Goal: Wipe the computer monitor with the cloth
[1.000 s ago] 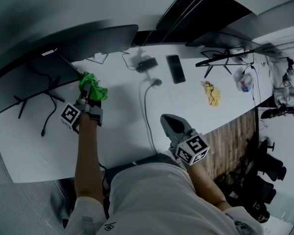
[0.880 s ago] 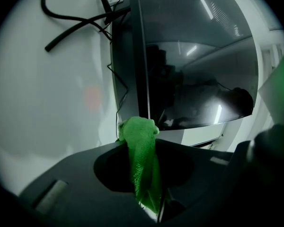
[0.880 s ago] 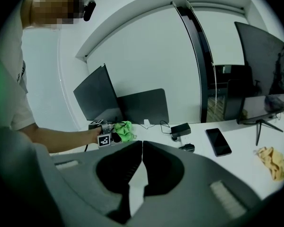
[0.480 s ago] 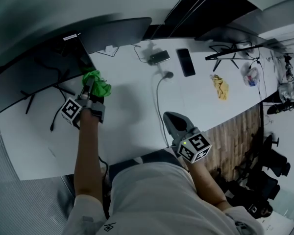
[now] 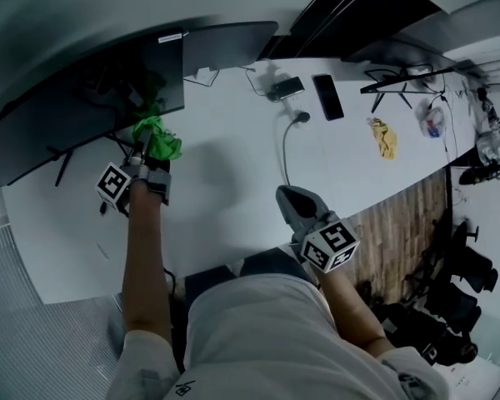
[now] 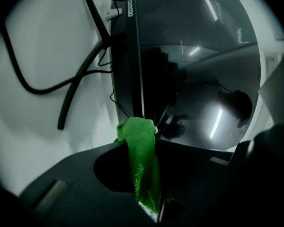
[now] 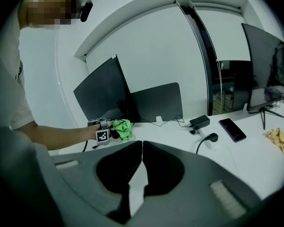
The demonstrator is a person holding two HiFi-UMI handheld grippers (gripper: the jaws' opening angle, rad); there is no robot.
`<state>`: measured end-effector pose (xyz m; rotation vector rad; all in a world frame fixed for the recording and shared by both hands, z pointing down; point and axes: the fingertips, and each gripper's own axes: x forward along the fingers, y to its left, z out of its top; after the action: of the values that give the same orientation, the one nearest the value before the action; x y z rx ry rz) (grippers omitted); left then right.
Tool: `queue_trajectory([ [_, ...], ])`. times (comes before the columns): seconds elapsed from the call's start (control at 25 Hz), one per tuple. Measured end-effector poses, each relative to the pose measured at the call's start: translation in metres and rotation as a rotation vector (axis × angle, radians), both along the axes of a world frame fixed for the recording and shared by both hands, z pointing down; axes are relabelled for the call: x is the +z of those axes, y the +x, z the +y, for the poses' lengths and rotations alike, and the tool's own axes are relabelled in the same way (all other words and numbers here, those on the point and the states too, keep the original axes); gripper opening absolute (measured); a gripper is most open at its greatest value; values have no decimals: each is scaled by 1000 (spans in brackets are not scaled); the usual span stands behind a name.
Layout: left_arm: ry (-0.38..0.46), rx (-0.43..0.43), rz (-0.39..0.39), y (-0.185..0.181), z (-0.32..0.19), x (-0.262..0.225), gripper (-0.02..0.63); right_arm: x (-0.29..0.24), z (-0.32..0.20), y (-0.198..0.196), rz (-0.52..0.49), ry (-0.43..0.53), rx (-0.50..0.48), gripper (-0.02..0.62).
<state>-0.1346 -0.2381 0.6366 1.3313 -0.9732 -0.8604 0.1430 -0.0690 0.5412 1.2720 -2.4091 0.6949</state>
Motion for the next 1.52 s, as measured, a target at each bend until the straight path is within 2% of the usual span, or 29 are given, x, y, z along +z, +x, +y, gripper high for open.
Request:
queue_trajectory([
  [0.2, 4, 23, -26, -29, 5, 5, 103, -3, 3, -25, -4, 16, 24, 3],
  [0.52, -6, 48, -7, -66, 14, 1, 103, -12, 10, -75, 0, 30, 41, 3],
  [0.72, -1, 42, -6, -116, 41, -44, 103, -53, 33, -126, -7, 38, 36, 3],
  [0.84, 4, 40, -34, -139, 45, -45, 103, -55, 37, -143, -4, 38, 31, 3],
  [1.08, 9, -12, -15, -160, 41, -19, 103, -27, 29, -149, 10, 37, -1, 3],
  [1.28, 9, -38, -30, -175, 29, 9, 103, 1, 12, -154, 25, 34, -38, 3],
  [1.52, 5, -113, -38, -199, 15, 42, 103, 27, -10, -150, 38, 32, -86, 3],
])
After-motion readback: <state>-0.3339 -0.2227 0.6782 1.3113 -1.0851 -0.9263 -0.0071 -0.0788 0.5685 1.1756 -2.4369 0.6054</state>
